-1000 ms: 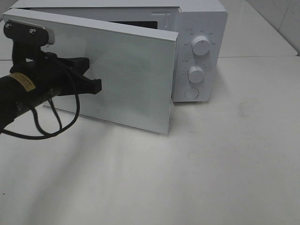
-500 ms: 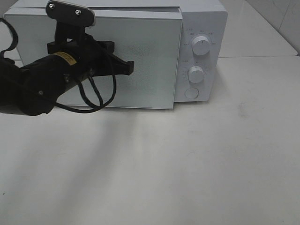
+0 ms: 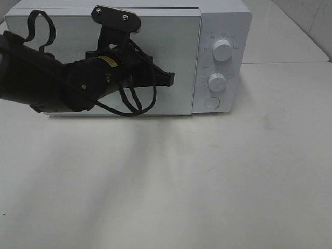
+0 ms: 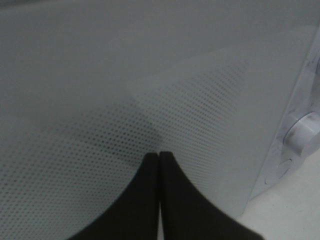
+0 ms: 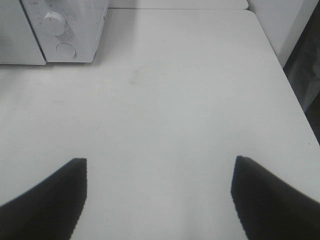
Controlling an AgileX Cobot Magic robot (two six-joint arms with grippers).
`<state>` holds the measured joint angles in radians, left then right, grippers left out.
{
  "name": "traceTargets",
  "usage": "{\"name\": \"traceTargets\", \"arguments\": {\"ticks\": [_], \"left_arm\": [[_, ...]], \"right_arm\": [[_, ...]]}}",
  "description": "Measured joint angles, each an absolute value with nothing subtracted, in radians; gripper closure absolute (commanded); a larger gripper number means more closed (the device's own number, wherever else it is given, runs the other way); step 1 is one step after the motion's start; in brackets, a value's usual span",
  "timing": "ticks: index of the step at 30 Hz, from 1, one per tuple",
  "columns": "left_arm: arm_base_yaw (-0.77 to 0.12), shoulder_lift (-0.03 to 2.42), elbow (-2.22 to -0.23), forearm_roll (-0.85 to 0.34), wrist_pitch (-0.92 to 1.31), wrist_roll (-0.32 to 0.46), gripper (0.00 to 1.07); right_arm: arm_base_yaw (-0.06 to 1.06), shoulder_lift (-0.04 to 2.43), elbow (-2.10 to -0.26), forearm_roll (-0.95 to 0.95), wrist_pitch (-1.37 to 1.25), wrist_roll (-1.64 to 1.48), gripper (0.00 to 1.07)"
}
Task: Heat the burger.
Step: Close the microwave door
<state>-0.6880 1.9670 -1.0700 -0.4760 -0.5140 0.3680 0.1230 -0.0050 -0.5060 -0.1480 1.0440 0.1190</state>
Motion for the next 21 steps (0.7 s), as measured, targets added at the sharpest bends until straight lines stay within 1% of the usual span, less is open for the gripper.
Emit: {"name": "traceTargets", "arguments": {"ticks": [1, 2, 3, 6, 18, 21], "left_arm": [[-0.688, 1.967, -1.070, -0.476, -0.514, 0.368, 1.07], [-0.689, 1.970, -1.081, -0.486, -0.503, 0.380, 1.07], [-0.691, 1.979, -1.104, -0.497, -0.478, 0.408, 1.07], [-0.686, 1.988, -1.133, -0.509, -0.456, 0.431, 1.07], [-0.686, 1.949, -1.141, -0.550, -0.383, 0.438, 1.07], [-0.694, 1.907, -1.106, -0.562, -0.374, 0.438, 1.07]], "right_arm": [[0.123, -0.005, -0.506, -0.148, 1.044, 0.119, 0.31], [0.123, -0.005, -0.506, -0.148, 1.044, 0.119, 0.31], [0.123, -0.005, -0.506, -0.148, 1.044, 0.119, 0.31], [0.123, -0.005, -0.506, -0.148, 1.044, 0.119, 0.31], [0.123, -0.005, -0.506, -0.148, 1.044, 0.118, 0.31], [0.123, -0.005, -0.506, -0.148, 1.044, 0.118, 0.31]]}}
